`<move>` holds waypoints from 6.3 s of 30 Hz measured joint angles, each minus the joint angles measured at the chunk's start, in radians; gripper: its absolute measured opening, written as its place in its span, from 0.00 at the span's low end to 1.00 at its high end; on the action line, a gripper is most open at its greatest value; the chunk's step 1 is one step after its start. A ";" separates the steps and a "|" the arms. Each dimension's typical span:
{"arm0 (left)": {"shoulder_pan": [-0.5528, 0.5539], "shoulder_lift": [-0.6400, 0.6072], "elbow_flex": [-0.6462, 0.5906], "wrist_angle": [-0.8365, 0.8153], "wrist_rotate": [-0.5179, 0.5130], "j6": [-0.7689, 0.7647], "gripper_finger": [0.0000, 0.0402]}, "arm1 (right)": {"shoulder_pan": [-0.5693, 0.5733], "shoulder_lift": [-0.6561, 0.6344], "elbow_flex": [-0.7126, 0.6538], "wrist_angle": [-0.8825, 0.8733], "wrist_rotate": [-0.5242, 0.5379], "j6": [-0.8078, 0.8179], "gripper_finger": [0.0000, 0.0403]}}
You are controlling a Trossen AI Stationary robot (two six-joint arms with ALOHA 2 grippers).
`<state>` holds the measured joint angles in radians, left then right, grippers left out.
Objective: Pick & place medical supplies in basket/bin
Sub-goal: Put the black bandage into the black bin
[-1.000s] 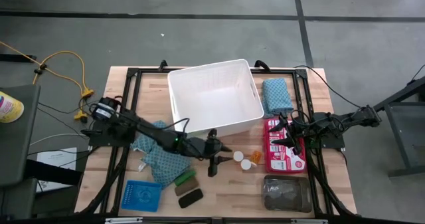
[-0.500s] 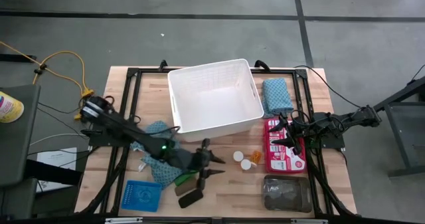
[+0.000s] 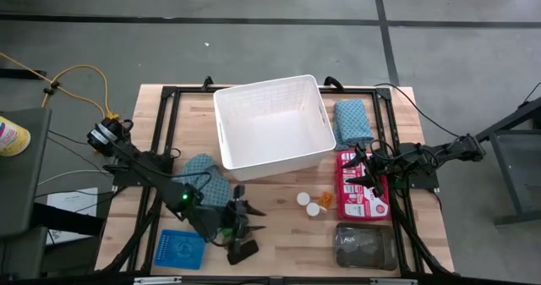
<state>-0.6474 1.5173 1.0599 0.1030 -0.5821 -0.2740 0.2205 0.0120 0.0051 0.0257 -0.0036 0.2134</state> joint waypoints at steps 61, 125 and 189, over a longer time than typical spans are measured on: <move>-0.136 0.257 0.266 -0.548 0.203 -0.771 0.36 | 0.000 0.000 0.000 0.000 0.000 0.000 0.54; -0.120 0.377 0.265 -0.514 0.301 -0.798 0.36 | 0.000 0.000 0.000 0.000 0.000 0.000 0.54; -0.074 0.353 0.266 -0.606 0.428 -0.891 0.64 | 0.000 0.000 0.000 0.000 0.000 0.000 0.54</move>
<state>-0.7216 1.8705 1.3258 -0.5026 -0.1543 -1.1646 0.2206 0.0120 0.0050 0.0257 -0.0035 0.2133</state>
